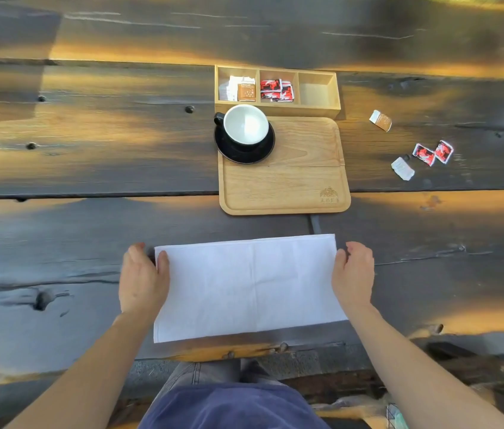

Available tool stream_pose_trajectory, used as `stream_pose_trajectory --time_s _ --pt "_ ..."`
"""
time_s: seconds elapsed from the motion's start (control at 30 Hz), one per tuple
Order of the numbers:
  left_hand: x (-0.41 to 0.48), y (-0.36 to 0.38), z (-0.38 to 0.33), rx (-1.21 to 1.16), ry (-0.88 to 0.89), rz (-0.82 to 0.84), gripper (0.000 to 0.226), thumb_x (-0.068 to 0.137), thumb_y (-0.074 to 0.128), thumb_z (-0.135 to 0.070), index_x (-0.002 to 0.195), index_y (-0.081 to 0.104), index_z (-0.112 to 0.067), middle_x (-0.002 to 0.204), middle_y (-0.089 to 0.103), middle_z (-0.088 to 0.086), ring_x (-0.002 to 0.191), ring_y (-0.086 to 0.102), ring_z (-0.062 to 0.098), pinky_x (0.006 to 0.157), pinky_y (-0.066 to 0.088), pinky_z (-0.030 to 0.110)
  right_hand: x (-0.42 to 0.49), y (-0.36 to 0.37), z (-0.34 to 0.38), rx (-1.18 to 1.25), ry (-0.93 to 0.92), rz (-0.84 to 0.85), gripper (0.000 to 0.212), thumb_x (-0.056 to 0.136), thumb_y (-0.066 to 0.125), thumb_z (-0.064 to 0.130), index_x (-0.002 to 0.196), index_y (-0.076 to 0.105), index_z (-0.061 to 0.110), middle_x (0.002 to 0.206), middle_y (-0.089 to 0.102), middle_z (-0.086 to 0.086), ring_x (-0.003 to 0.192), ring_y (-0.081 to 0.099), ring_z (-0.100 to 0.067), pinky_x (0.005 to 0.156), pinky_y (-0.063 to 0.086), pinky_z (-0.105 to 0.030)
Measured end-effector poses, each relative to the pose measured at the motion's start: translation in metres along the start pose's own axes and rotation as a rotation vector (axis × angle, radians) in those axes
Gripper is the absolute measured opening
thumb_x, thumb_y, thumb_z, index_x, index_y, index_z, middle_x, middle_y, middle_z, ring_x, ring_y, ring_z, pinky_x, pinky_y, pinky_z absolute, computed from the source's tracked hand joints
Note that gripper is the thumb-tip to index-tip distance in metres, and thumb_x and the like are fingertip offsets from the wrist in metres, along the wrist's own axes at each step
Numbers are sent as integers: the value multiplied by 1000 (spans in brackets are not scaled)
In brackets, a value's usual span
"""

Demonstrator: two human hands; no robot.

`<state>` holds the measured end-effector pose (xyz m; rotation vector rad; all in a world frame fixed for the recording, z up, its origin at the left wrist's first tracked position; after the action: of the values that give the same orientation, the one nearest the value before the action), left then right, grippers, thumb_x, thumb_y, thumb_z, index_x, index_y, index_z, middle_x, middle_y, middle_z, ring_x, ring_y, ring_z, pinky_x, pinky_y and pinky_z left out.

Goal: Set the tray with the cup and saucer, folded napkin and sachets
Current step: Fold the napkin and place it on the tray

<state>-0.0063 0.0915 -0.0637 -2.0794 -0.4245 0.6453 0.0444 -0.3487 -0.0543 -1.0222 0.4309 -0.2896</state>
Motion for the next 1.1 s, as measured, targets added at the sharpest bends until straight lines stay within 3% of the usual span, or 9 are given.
stream_pose_trajectory --time_s 0.1,0.17,0.27,0.4,0.57,0.7,0.77,0.87,1.1 --pt "-35 8 -17 93 187 -195 51 93 66 -19 135 48 6 118 55 30 107 52 47 87 44 56 -41 13 24 -164 -293 11 36 96 55 14 131 54 10 135 57 -11 122 54 -33 99 45 -47" --pt "-68 39 -43 108 360 -68 57 95 64 -22 143 44 1 142 50 26 130 47 43 103 38 55 -76 38 45 -224 -475 113 49 97 52 18 145 45 12 154 44 -8 142 40 -28 111 36 -42" --pt "-113 92 -76 240 636 132 62 104 40 -32 159 28 -6 168 24 14 156 21 30 122 19 47 -118 85 63 -354 -664 264 60 103 31 32 159 14 22 169 11 1 155 6 -19 121 15 -40" --pt "-109 114 -47 376 630 185 67 106 27 -43 163 14 -11 171 13 6 158 8 21 126 12 49 -115 110 44 -486 -717 314 66 103 26 46 161 3 22 170 2 2 156 -1 -18 124 12 -48" --pt "-81 83 30 478 490 107 76 103 22 -52 162 6 -6 171 7 11 159 2 22 127 7 47 -59 60 -20 -575 -436 163 73 99 27 49 160 7 14 169 10 -4 155 9 -21 120 25 -51" --pt "-82 78 35 503 492 139 77 104 17 -53 162 3 -3 171 4 15 159 1 26 127 10 49 -51 42 -28 -566 -461 181 69 103 31 46 160 6 16 170 6 -2 155 5 -18 120 23 -45" --pt "-86 77 26 471 454 135 78 103 21 -50 161 5 -1 171 4 15 159 3 27 127 9 50 -45 31 -21 -433 -323 102 67 100 48 37 156 20 12 164 24 -10 149 24 -29 111 34 -49" --pt "-98 80 0 417 498 138 78 101 27 -46 160 10 1 170 7 17 158 5 28 127 5 49 -33 17 -17 -291 -54 10 62 94 63 31 143 40 1 137 49 -23 124 45 -42 96 43 -52" --pt "-117 112 -73 376 683 219 71 104 21 -46 162 7 -7 171 1 9 159 -1 25 127 8 49 -5 22 -21 -26 323 231 31 88 71 25 102 53 5 106 64 -18 108 61 -42 89 50 -49"
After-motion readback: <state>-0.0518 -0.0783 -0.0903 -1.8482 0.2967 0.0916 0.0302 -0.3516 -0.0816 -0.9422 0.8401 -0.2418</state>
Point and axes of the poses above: each hand's wrist, its own x-axis towards the middle knuckle, its own y-axis out of the palm, z = x × y, the point moved 5 cm from there along x, towards the middle knuckle
